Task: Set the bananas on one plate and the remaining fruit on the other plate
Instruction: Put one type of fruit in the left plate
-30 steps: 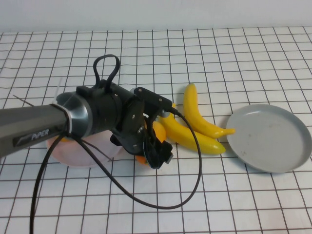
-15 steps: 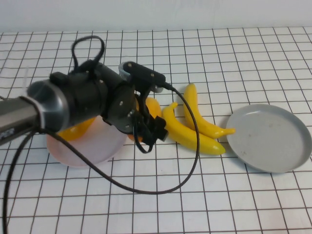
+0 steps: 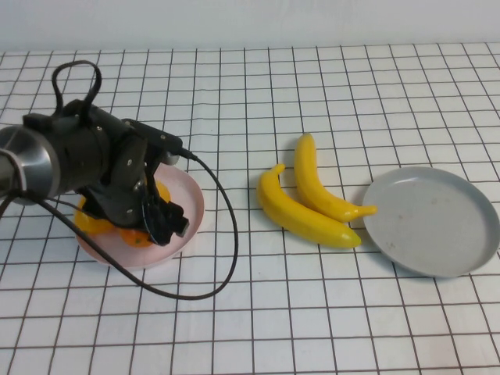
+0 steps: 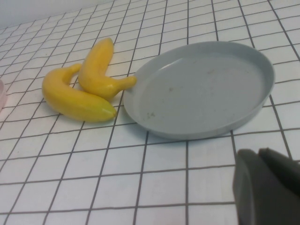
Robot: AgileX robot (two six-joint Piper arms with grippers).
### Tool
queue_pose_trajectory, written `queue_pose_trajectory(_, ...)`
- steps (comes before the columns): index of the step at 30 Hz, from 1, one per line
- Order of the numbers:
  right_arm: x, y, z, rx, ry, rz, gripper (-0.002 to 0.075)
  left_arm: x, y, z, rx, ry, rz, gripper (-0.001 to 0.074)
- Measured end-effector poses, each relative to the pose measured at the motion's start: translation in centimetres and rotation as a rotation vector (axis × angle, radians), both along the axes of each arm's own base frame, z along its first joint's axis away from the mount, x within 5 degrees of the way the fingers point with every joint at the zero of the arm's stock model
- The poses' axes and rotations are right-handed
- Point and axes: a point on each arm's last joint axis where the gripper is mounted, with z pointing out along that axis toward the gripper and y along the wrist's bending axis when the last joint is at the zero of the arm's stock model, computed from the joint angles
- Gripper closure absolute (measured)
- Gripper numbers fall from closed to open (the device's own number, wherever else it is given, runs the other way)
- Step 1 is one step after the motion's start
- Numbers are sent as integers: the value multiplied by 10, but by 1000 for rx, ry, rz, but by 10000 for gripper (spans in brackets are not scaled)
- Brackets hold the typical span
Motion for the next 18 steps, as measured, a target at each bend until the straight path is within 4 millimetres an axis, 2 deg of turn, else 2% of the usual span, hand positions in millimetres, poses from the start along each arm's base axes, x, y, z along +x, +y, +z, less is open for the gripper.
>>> queue_pose_trajectory(3,0,0,0,0,0,0,742,2,-1,-6,-1,3,-4,182)
queue_pose_trajectory(18,0,0,0,0,0,0,742,5,-6,-5,-53,-31,-19,165)
